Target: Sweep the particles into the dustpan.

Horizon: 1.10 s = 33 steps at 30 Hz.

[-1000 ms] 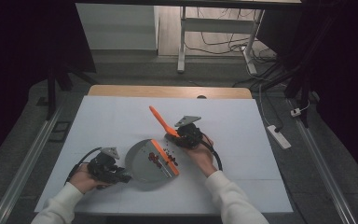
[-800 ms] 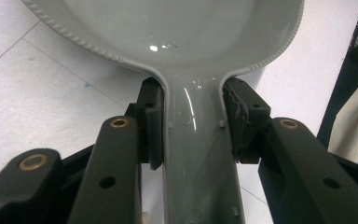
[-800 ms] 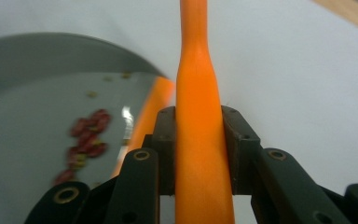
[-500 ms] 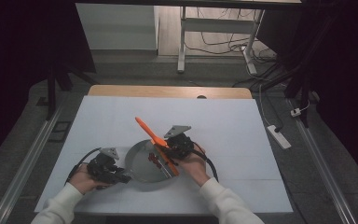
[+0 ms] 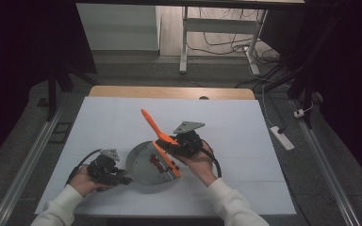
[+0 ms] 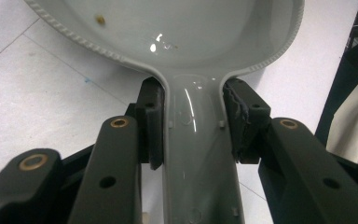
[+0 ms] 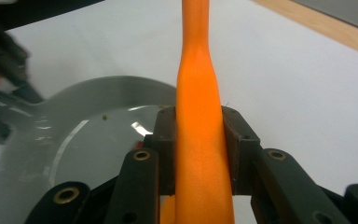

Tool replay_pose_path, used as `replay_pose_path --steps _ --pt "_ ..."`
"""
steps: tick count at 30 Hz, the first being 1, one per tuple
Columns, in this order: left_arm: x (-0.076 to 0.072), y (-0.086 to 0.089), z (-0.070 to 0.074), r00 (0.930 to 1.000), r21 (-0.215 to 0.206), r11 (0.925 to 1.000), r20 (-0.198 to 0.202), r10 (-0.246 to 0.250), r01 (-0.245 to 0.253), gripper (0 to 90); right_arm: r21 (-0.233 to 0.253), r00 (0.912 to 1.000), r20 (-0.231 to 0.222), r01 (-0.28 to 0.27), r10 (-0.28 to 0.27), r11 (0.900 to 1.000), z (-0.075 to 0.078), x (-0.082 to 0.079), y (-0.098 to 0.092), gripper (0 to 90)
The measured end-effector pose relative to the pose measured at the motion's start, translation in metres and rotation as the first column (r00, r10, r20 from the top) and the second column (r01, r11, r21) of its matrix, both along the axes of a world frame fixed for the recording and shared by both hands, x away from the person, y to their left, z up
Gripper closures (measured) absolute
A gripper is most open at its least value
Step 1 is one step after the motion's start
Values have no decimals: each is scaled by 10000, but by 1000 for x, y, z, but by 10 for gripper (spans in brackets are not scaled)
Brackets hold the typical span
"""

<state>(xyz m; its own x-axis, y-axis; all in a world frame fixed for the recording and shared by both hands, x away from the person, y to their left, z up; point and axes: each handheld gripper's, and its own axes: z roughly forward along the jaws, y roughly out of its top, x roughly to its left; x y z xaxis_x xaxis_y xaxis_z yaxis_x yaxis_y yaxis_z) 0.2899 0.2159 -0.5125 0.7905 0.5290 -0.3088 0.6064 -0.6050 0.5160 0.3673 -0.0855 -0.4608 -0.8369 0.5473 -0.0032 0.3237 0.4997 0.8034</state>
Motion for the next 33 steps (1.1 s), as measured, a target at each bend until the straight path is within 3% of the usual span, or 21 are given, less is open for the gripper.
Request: replay_pose_path --steps 5,10,13,17,22,26,28,30,32,33 --pt "-2 2 0 10000 4 10000 24 -59 59 615 -135 9992 -91 379 -381 9992 -1 3 -20 704" --pt "-5 1 1 10000 31 10000 -6 -77 77 615 -988 9963 218 850 -833 9915 -11 7 -26 704" --pt "-5 1 1 10000 55 9999 -7 -89 89 615 -1202 9945 -20 1040 -1050 9873 -21 13 -24 704" --pt "-5 0 0 10000 46 10000 -3 -86 86 615 -1067 9959 -249 835 -866 9908 -27 14 -18 704" --pt "-5 -1 0 10000 48 10000 19 -71 71 615 -1225 9982 -221 519 -550 9911 -28 2 -6 703" --pt "-6 -1 -1 10000 63 10000 17 -48 48 615 -1086 9987 -427 231 -278 9938 -28 -5 3 704" --pt "-6 -1 -1 10000 63 10000 11 -52 51 615 -564 9955 -944 41 -94 9984 -28 -6 5 703" --pt "-5 -1 -1 10000 65 10000 -12 -69 69 615 -391 9952 -974 -74 35 9992 -25 -9 7 704" --pt "-5 -1 -1 10000 115 9999 -15 -89 89 615 309 9867 -1579 -349 393 9989 -22 -9 8 705" --pt "-5 -1 -2 10000 112 9999 -24 -90 90 615 455 9862 -1579 -437 504 9980 -20 -10 9 705"
